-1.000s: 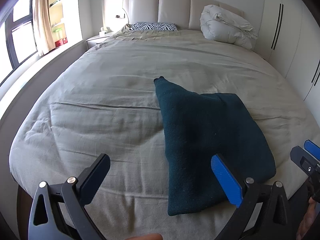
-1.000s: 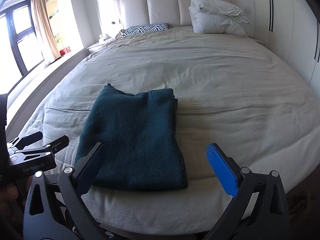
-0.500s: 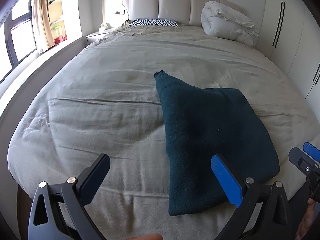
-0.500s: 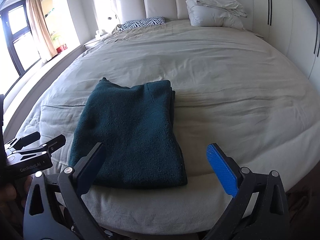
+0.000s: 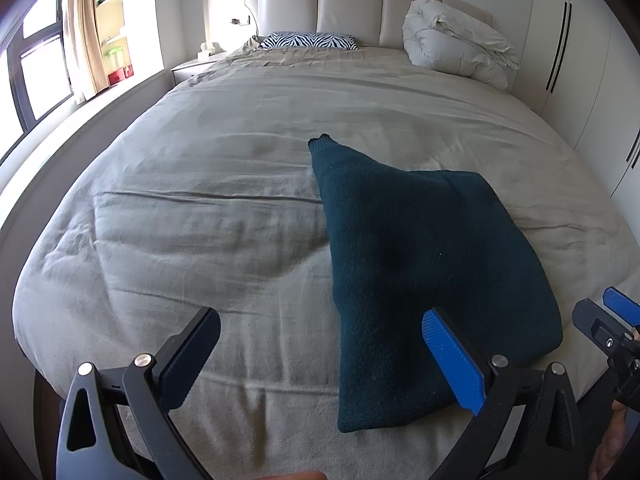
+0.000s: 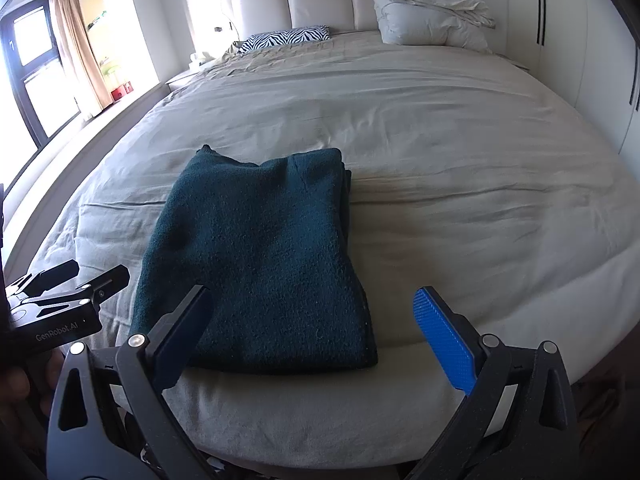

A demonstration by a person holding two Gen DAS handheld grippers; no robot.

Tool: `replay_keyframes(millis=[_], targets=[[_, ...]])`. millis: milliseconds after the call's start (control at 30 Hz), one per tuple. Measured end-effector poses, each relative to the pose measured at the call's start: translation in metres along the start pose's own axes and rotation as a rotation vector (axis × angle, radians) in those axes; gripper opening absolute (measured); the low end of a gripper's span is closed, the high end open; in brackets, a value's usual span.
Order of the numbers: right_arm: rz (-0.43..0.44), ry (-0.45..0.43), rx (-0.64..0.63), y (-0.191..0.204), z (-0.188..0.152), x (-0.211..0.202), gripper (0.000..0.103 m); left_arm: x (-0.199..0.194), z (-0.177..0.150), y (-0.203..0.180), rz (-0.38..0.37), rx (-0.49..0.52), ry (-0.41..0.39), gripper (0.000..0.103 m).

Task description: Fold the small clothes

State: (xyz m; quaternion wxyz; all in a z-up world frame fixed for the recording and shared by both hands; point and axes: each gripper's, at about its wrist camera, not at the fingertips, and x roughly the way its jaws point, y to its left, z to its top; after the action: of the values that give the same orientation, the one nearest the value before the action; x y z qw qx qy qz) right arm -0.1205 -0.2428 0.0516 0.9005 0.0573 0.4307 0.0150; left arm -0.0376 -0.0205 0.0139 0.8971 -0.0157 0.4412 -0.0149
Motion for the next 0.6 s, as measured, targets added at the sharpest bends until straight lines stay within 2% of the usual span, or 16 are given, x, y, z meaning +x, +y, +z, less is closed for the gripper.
replay_keyframes(millis=[600], targets=[[0.002, 0.010, 0.001, 0.0002, -0.0019, 0.0046, 0.102, 0.0036, -0.0023, 0.0002, 0.001, 0.001, 0.007, 0.103]])
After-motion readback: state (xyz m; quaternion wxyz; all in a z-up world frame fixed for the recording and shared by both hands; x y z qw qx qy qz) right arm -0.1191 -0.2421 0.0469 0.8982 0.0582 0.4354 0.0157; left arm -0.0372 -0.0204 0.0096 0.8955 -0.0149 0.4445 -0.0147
